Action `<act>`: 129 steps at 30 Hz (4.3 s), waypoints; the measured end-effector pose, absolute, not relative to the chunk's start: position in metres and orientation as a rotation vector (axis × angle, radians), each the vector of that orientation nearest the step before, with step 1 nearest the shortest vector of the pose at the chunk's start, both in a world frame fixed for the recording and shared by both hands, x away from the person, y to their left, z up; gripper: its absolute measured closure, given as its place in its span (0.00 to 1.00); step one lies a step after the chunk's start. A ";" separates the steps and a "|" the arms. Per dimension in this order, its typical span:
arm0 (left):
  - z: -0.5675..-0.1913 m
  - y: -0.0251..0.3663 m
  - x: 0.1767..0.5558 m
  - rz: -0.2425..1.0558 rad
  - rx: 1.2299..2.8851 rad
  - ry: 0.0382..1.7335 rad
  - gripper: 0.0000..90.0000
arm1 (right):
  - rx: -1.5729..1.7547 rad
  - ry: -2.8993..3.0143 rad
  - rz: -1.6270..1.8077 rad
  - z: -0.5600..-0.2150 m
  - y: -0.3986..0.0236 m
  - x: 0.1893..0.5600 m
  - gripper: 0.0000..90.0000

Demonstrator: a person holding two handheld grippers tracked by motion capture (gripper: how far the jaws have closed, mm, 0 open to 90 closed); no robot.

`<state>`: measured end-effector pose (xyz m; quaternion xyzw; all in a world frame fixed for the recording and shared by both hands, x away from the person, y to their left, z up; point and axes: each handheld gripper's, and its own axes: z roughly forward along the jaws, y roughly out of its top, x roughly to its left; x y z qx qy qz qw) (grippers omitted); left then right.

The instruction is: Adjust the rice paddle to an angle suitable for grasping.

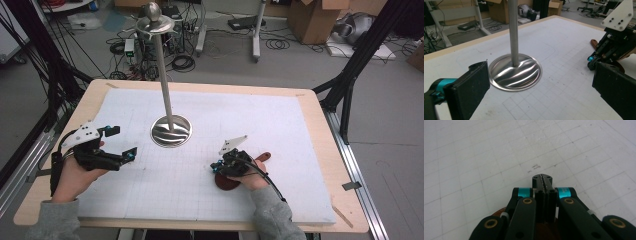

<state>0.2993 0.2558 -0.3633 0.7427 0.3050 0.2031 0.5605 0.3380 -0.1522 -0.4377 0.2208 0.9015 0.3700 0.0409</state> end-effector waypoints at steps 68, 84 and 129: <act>-0.365 0.226 0.318 0.440 1.803 0.673 0.02 | 1.068 2.470 1.246 -0.431 -0.311 0.309 1.00; -0.368 0.231 0.314 0.445 1.807 0.686 0.02 | 1.111 2.495 1.198 -0.443 -0.306 0.319 1.00; -0.374 0.254 0.295 0.494 1.821 0.743 0.02 | 1.010 2.552 1.205 -0.445 -0.255 0.346 1.00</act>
